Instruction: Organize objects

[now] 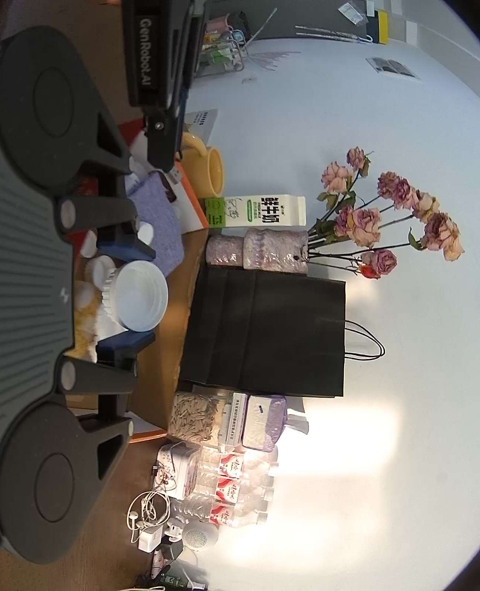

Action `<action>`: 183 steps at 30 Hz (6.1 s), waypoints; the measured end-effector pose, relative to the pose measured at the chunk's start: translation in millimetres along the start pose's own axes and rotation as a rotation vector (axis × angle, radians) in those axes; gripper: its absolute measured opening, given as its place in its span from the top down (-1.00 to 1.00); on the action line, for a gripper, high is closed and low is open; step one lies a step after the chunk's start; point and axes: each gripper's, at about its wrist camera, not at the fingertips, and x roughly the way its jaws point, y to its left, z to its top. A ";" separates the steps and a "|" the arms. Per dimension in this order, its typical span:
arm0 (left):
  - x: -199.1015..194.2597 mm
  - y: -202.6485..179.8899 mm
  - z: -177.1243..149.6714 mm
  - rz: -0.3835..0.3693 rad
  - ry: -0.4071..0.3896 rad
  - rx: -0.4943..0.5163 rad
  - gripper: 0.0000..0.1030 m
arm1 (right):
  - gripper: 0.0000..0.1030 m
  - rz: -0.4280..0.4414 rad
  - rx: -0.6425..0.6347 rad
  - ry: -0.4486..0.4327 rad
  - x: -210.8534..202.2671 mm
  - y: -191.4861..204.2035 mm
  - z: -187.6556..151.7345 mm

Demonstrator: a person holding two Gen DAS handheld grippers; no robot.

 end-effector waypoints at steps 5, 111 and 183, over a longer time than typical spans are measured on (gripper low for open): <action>28.7 1.9 11.3 -0.006 -0.008 -0.021 0.75 | 0.24 -0.017 0.020 -0.002 26.7 -8.9 10.1; -82.5 47.9 -76.4 0.144 0.130 -0.043 -1.00 | -0.89 0.103 0.009 0.279 -44.2 47.4 -79.9; 42.7 9.3 -83.1 0.106 0.316 0.053 -0.74 | -0.29 -0.057 0.060 0.057 -75.0 -19.4 -97.1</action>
